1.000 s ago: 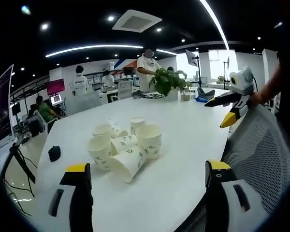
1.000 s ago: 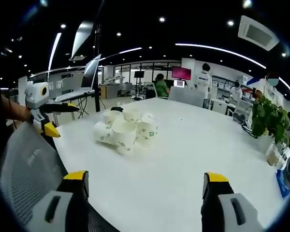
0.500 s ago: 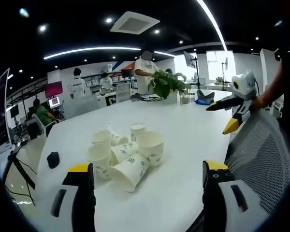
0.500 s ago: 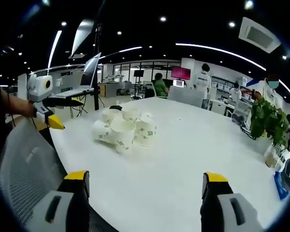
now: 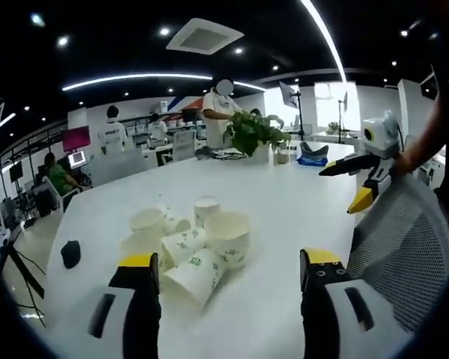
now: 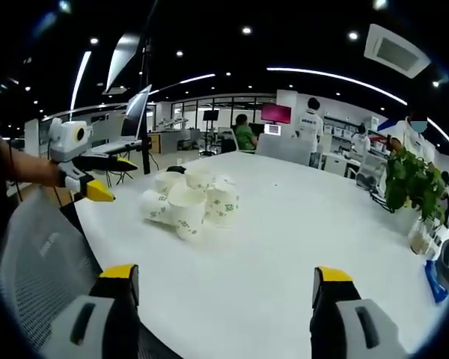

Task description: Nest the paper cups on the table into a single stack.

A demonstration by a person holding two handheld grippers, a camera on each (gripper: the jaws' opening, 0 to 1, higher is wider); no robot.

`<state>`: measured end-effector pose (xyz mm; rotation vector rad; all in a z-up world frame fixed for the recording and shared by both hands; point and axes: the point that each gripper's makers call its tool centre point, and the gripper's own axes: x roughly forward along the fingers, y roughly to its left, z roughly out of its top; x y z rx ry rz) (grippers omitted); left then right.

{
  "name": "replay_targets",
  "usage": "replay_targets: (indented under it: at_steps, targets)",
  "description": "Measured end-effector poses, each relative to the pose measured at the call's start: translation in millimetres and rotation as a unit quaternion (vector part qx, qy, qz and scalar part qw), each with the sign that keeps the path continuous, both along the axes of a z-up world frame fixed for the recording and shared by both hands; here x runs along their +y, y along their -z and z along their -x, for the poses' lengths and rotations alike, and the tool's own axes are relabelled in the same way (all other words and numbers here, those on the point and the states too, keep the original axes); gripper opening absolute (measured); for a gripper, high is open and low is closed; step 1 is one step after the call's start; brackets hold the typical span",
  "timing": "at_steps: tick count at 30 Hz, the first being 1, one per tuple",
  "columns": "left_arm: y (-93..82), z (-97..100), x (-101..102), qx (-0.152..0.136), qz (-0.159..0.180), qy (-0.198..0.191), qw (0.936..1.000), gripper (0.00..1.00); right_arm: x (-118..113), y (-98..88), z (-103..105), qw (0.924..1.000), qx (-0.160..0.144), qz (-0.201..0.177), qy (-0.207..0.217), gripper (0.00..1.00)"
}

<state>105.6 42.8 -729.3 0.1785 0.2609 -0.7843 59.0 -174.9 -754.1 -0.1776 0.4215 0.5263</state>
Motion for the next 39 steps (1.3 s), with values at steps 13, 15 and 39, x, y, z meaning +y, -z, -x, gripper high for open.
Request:
replay_targets:
  at_steps: [13, 15, 39]
  targets:
    - [1.6, -19.4, -6.8, 0.012, 0.02, -0.007, 0.9997, 0.63, -3.2, 1.7, -0.9, 1.0, 0.001, 0.001, 0.003, 0.97]
    - [2.9, -22.5, -8.5, 0.016, 0.016, -0.007, 0.9997, 0.62, -4.1, 2.2, -1.0, 1.0, 0.002, 0.0, 0.004, 0.97]
    - [19.5, -60.4, -16.2, 0.079, 0.02, -0.048, 0.9955, 0.41, -3.3, 4.4, -0.4, 1.0, 0.006, 0.0, 0.001, 0.95]
